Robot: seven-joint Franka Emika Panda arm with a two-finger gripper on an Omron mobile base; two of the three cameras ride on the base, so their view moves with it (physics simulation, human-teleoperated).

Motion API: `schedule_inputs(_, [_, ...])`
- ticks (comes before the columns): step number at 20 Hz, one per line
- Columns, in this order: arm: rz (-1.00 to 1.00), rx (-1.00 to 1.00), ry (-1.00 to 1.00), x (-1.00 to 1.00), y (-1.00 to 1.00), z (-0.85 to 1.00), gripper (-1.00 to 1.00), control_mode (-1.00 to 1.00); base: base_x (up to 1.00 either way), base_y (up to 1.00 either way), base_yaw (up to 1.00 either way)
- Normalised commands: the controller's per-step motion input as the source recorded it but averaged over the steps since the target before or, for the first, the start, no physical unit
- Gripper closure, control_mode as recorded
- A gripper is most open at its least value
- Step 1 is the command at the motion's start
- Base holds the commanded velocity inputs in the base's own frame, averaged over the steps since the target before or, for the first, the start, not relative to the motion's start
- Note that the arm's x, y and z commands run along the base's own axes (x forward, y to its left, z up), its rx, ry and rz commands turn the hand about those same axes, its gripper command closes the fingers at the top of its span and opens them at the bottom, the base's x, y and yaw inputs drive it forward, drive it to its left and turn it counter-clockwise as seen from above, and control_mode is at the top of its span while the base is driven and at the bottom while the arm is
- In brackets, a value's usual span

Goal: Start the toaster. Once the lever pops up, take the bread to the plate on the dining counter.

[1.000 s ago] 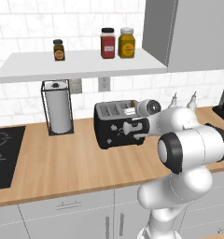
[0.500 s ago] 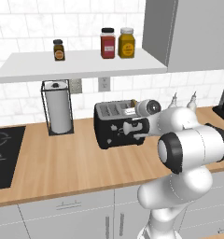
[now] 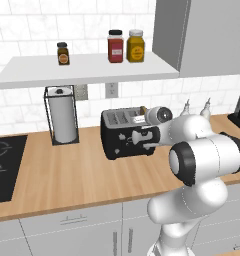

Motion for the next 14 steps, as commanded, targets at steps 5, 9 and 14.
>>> schedule_inputs(5, [0.00, 0.00, 0.00, 0.00, 0.00, 0.00, -1.00, -1.00, 0.00, 0.00, 0.00])
schedule_inputs(9, [0.00, 0.00, 0.00, 0.00, 0.00, 0.00, -1.00, -1.00, 0.00, 0.00, 0.00])
schedule_inputs(14, [0.00, 0.00, 0.00, 0.00, 0.00, 0.00, -1.00, -1.00, 0.00, 0.00, 0.00])
